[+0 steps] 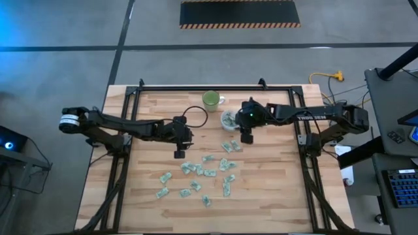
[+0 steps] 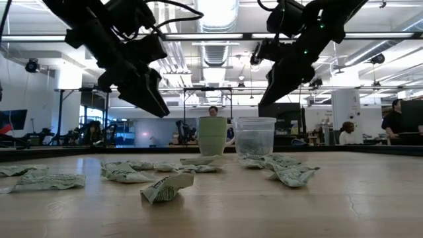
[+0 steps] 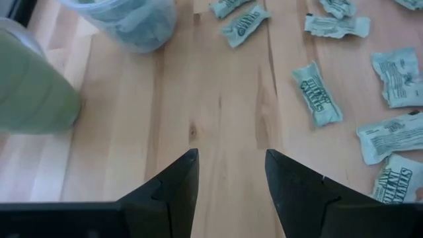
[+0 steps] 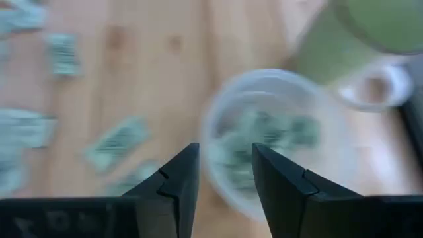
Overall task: Pick and place Stevia / Truvia into bins
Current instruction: Put the stevia packet into the transparent container
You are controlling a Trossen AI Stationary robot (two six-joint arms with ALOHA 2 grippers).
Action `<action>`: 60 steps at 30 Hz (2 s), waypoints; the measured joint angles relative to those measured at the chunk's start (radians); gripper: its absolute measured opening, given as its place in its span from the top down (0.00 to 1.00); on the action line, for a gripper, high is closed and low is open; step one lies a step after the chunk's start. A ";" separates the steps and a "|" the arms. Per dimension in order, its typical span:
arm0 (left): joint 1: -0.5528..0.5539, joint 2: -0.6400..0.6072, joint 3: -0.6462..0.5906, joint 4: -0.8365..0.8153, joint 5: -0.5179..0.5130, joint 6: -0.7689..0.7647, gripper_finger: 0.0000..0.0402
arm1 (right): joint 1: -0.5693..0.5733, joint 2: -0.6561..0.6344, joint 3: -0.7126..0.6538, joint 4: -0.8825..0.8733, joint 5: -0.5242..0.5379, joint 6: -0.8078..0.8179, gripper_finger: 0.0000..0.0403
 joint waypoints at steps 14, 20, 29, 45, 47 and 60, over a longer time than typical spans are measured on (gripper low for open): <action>0.000 0.066 0.000 0.032 0.002 -0.002 0.61 | 0.179 0.023 -0.024 -0.055 -0.064 0.183 0.73; 0.000 0.066 0.000 0.033 0.003 -0.004 0.61 | 0.244 0.106 -0.061 -0.024 -0.020 0.190 0.75; -0.001 0.065 0.000 0.033 0.005 -0.006 0.61 | 0.245 0.188 -0.037 -0.016 0.078 0.190 0.79; -0.001 0.064 0.000 0.032 0.013 -0.007 0.61 | 0.234 0.266 -0.035 -0.009 0.078 0.185 0.83; -0.001 0.064 0.000 0.033 0.013 -0.007 0.61 | 0.234 0.262 -0.035 -0.010 0.078 0.186 0.83; -0.001 0.064 0.000 0.032 0.013 -0.006 0.61 | 0.234 0.296 -0.036 -0.044 0.077 0.238 0.88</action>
